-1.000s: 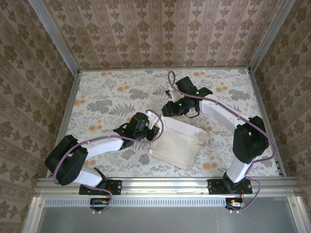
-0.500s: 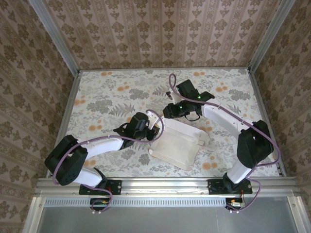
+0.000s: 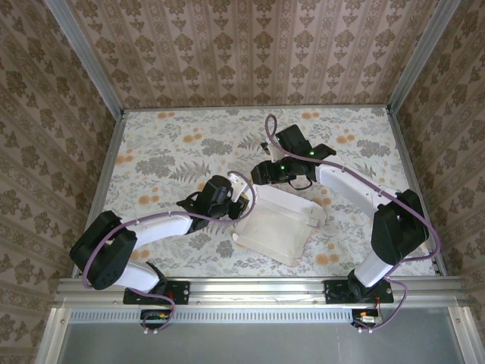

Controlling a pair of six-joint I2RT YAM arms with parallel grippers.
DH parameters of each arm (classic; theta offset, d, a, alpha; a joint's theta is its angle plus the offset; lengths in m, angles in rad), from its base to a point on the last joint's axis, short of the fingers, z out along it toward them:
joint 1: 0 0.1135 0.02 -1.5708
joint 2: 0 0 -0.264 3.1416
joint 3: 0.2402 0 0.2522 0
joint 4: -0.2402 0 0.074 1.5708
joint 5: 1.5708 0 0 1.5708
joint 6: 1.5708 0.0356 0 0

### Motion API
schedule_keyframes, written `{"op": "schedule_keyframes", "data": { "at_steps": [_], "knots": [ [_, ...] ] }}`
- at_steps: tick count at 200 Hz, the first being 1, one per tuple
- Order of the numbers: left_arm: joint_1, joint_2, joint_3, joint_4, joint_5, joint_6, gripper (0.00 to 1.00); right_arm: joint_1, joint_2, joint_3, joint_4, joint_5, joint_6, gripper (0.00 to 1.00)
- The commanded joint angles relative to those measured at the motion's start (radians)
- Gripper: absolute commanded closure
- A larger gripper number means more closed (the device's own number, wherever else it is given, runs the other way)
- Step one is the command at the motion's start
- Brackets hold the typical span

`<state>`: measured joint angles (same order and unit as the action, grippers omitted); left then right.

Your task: Fold the paper box

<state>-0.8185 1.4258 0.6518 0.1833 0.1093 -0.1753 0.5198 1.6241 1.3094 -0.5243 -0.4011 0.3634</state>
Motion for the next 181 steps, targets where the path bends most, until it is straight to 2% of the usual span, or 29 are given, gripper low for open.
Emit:
{"op": "schedule_keyframes", "data": {
  "at_steps": [1, 77, 181],
  "knots": [
    [-0.007, 0.025, -0.003, -0.091, 0.004, -0.009, 1.00, 0.006, 0.012, 0.040, 0.050, 0.047, 0.088, 0.45],
    [-0.009, 0.017, -0.011, -0.087, -0.001, -0.010, 1.00, 0.029, 0.129, 0.125, 0.006, 0.109, 0.131, 0.45],
    [-0.010, 0.027, -0.008, -0.087, -0.005, -0.008, 1.00, 0.028, 0.155, 0.180, -0.163, 0.033, 0.002, 0.52]
  ]
}}
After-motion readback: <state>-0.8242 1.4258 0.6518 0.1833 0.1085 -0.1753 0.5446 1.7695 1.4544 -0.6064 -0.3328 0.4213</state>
